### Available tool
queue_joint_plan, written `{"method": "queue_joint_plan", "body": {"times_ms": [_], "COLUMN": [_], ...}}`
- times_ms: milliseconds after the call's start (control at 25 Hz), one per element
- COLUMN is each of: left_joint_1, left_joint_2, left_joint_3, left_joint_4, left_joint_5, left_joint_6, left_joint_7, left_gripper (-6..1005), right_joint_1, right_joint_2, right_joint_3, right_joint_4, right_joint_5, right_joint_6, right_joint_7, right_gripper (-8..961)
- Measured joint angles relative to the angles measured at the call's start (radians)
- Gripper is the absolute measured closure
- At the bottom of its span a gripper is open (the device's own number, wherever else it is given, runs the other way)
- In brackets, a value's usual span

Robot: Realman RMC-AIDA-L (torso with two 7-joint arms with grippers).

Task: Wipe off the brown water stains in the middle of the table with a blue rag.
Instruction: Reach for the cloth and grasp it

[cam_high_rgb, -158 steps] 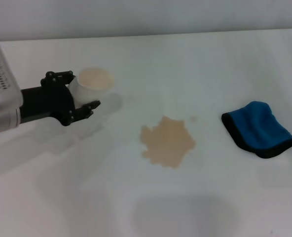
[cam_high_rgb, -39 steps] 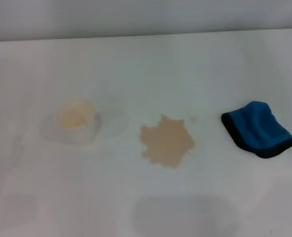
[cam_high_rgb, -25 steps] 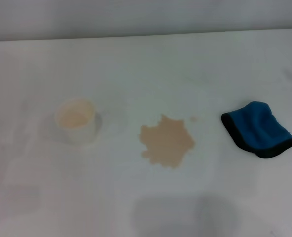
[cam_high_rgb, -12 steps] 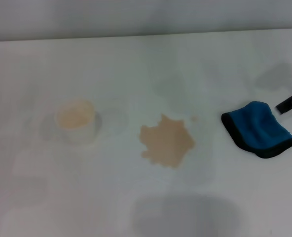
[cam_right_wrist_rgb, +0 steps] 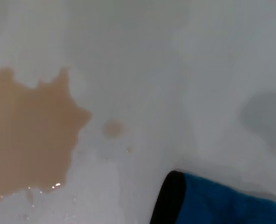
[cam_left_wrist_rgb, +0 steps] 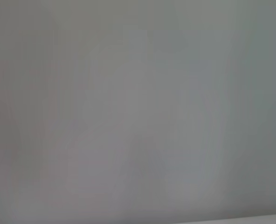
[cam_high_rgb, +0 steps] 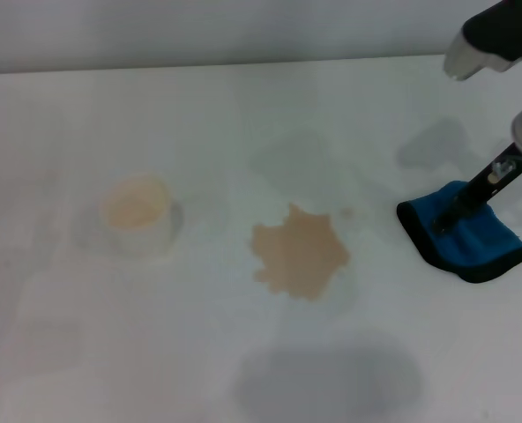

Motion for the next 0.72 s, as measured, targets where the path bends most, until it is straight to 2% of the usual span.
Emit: {"method": "queue_joint_plan", "body": {"times_ms": [120,320,720], "left_joint_1": [0.000,0.000,0.000], "left_joint_2": [0.000,-0.001,-0.002], "left_joint_3": [0.000,0.000,0.007], "left_joint_4": [0.000,-0.001,-0.001], "left_joint_5": [0.000,0.002,0.003], "left_joint_6": [-0.004,-0.005,-0.007], "left_joint_7": [0.001,0.001,0.001], "left_gripper": [122,121,122], "right_joint_1": [0.003,0.004,-0.008], "right_joint_2": [0.000,0.001,-0.003], "right_joint_3": [-0.050,-0.075,-0.128], "right_joint_4": [0.016,0.019,0.018], "right_joint_5": [-0.001,-0.002,-0.014], "right_joint_6": [-0.024,-0.033,-0.037], "right_joint_7": [0.020,0.036,0.070], "right_gripper": [181,182,253]}}
